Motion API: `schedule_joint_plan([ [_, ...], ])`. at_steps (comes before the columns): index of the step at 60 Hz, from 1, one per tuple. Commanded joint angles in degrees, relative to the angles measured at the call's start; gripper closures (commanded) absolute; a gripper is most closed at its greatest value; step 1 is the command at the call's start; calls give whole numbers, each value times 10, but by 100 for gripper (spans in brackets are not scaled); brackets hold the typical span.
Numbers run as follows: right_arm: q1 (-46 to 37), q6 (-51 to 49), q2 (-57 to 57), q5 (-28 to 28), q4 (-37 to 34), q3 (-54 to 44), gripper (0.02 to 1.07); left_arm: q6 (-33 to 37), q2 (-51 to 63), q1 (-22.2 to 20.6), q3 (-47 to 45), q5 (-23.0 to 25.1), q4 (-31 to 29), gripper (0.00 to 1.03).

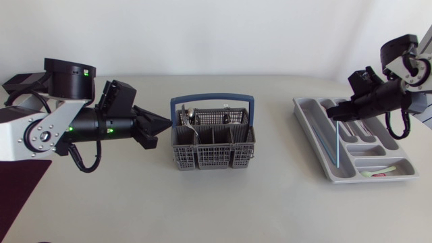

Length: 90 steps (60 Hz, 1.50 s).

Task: Sort the cutlery from the basket into the organizer compartments.

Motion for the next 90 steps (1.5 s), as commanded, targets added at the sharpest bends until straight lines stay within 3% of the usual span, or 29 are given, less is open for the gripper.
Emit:
schedule_joint_plan([
  [1, -8, -11, 43, -6, 7, 10, 102, -18, 21, -3, 24, -1, -7, 90],
  [17, -9, -6, 107, -4, 43, 11, 99, -41, 54, -11, 47, -19, -16, 82],
  [32, -11, 1, 125, 0, 54, 7, 58, -67, 57, -75, 58, -109, -34, 78],
  [38, -11, 3, 125, 1, 60, 2, 51, -78, 58, -102, 68, -154, -43, 78],
  [44, -12, 6, 125, 2, 61, -1, 35, -90, 68, -122, 79, -209, -43, 76],
  [73, -12, 15, 92, 1, 81, -36, 31, -184, 151, -148, 138, -341, -65, 71],
  [90, -12, 13, 69, -5, 90, -60, 31, -211, 169, -158, 141, -365, -52, 69],
])
